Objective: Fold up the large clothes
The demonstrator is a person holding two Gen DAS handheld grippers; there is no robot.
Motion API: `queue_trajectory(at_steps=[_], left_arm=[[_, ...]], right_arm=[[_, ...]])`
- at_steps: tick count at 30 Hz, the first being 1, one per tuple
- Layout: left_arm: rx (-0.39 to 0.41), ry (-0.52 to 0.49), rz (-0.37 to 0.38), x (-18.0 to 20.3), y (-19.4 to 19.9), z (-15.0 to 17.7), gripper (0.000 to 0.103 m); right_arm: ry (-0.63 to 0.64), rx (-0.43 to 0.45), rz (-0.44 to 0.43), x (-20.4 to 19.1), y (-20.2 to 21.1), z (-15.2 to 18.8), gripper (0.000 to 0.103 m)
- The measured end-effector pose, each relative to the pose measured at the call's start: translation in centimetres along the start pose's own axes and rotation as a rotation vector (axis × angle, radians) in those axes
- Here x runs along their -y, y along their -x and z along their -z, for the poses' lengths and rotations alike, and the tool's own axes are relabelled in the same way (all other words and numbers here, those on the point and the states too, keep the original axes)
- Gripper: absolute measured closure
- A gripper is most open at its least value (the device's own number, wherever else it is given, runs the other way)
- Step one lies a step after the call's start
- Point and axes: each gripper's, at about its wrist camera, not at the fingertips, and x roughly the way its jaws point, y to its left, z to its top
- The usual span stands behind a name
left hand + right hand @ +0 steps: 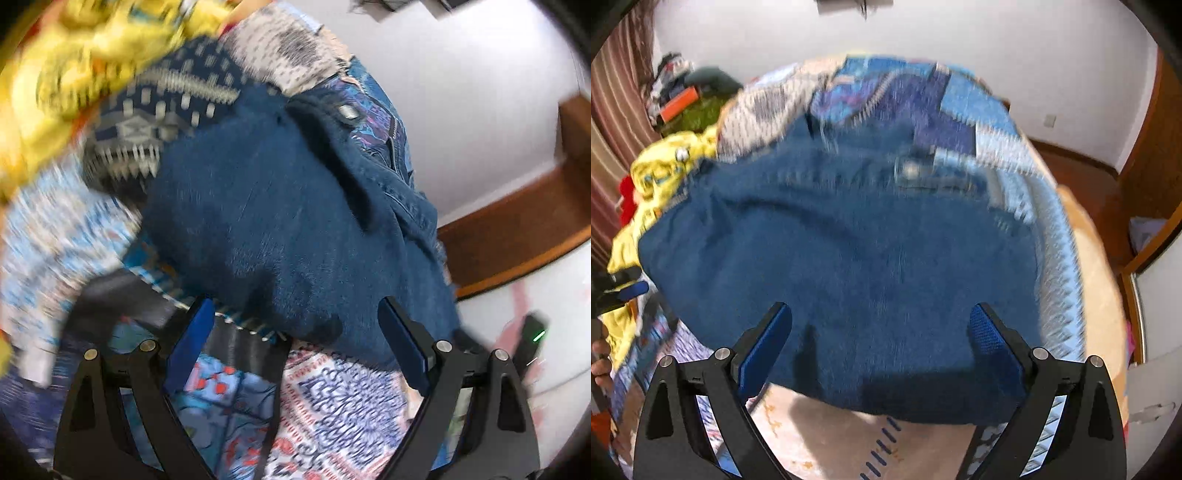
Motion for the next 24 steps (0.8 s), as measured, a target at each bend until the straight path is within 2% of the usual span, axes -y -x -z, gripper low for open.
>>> queue_trajectory(at_steps=[2,7,9,11,13,17,18,22,24], left_arm=[[-0.001,0.058,0.043,-0.9,-1.2,-0.4,0.016],[0.002,0.114,0.126,-2.0,-3.9,-2.4,0.028],[-0.007,0.163,0.158,-2.7,-5.3,-3.3,0.036],[-0.004,0.184,0.178,-3.0,-6.2,-3.8,0.037],[0.009,0.167,0.158,-2.5,-6.1,-4.0,0.041],[0.061,0.101,0.095,-1.1,-3.9,-3.6,0.069],[0.076,0.097,0.098,-0.7,-2.9,-3.5,0.072],[0.157,0.046,0.132,1.7,0.4,-3.2,0.075],[0.227,-0.049,0.179,4.2,3.0,-3.1,0.077]], right_arm=[[-0.009,-0.016,-0.007,0.3,-0.7,0.5,0.006],[-0.025,-0.013,-0.027,0.7,-1.2,0.4,0.003],[-0.023,-0.016,-0.021,0.6,-1.4,0.4,0.002],[-0.019,-0.016,-0.013,0.4,-1.3,0.5,0.002],[-0.017,-0.021,-0.005,0.2,-1.2,0.6,0.002],[-0.026,-0.046,0.017,-0.1,-0.8,0.4,0.002],[-0.024,-0.052,0.019,-0.3,-0.6,0.3,0.002],[0.015,-0.041,0.023,-1.8,0.9,-0.1,0.002],[0.046,-0.015,0.025,-2.9,1.8,-0.5,0.002]])
